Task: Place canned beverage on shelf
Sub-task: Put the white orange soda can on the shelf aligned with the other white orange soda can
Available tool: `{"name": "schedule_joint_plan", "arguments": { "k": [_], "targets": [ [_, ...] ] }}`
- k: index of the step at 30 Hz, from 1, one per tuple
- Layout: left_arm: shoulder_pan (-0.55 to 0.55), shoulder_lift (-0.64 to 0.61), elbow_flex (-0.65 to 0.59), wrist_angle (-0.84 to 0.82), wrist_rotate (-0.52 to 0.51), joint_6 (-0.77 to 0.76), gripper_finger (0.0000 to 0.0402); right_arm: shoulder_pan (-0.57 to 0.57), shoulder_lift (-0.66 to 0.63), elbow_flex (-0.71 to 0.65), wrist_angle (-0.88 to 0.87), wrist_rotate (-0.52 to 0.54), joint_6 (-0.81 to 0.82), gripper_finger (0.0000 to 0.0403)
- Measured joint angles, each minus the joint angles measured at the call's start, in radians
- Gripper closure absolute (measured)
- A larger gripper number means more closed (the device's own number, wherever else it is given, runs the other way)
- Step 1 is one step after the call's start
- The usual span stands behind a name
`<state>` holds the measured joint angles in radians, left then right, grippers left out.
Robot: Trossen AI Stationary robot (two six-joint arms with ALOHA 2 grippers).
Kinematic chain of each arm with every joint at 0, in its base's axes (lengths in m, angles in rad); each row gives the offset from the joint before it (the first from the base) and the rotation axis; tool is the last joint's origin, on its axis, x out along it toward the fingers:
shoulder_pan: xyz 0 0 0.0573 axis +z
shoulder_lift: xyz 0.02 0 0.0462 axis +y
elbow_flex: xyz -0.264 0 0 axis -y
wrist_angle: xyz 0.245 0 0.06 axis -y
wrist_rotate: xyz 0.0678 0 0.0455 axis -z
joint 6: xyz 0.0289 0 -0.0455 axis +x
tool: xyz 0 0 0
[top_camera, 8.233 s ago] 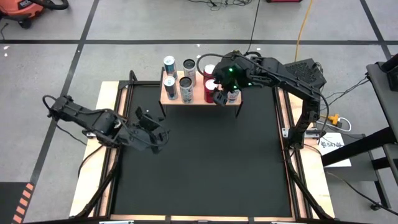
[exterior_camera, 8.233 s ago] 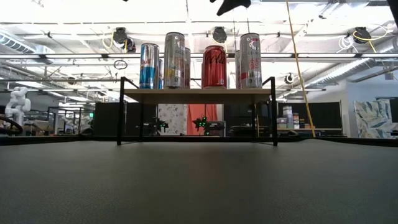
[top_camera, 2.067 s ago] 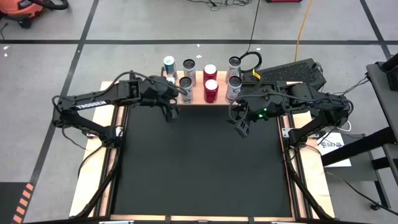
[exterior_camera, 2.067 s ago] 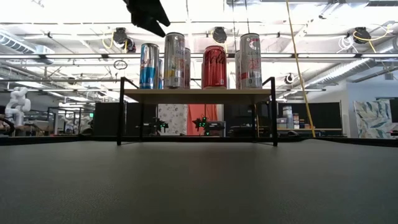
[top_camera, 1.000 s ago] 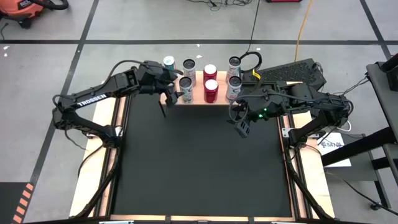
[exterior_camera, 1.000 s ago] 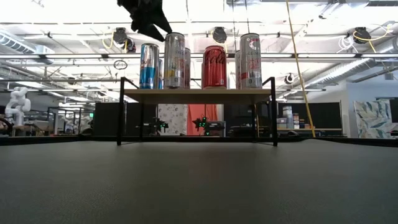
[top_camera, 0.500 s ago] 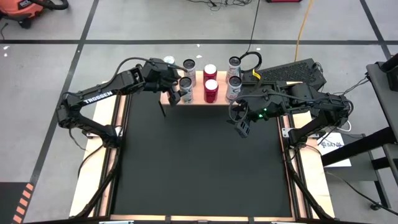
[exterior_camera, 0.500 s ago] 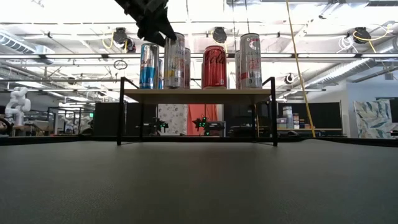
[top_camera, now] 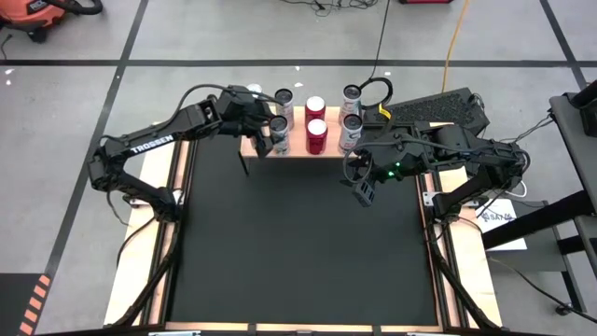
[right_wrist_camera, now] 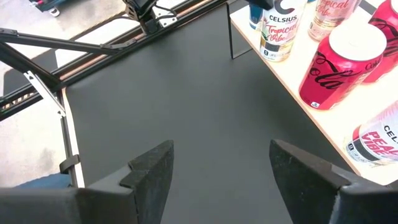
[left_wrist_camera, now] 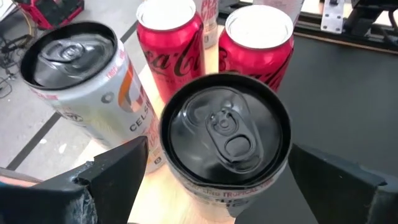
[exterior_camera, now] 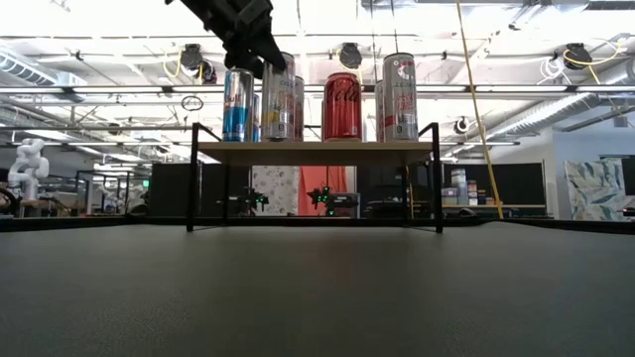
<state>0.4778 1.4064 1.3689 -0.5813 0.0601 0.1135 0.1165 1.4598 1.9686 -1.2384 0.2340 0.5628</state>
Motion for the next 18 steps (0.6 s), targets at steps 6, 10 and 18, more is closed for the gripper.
{"name": "schedule_joint_plan", "arguments": {
  "k": [6, 10, 18],
  "targets": [
    [0.0, 0.0, 0.0, 0.0, -0.006, -0.027, 0.0013, 0.0, 0.0, 0.0, 0.0, 0.0, -0.001, 0.0156],
    [0.001, 0.001, 0.0, 0.0, 0.002, -0.004, 0.0013, 0.0, 0.0, 0.0, 0.0, 0.0, 0.0, 0.0156],
    [0.001, 0.001, 0.0, -0.001, 0.018, 0.027, 0.0013, 0.0, 0.0, 0.0, 0.0, 0.0, -0.001, 0.0156]
  ]
}}
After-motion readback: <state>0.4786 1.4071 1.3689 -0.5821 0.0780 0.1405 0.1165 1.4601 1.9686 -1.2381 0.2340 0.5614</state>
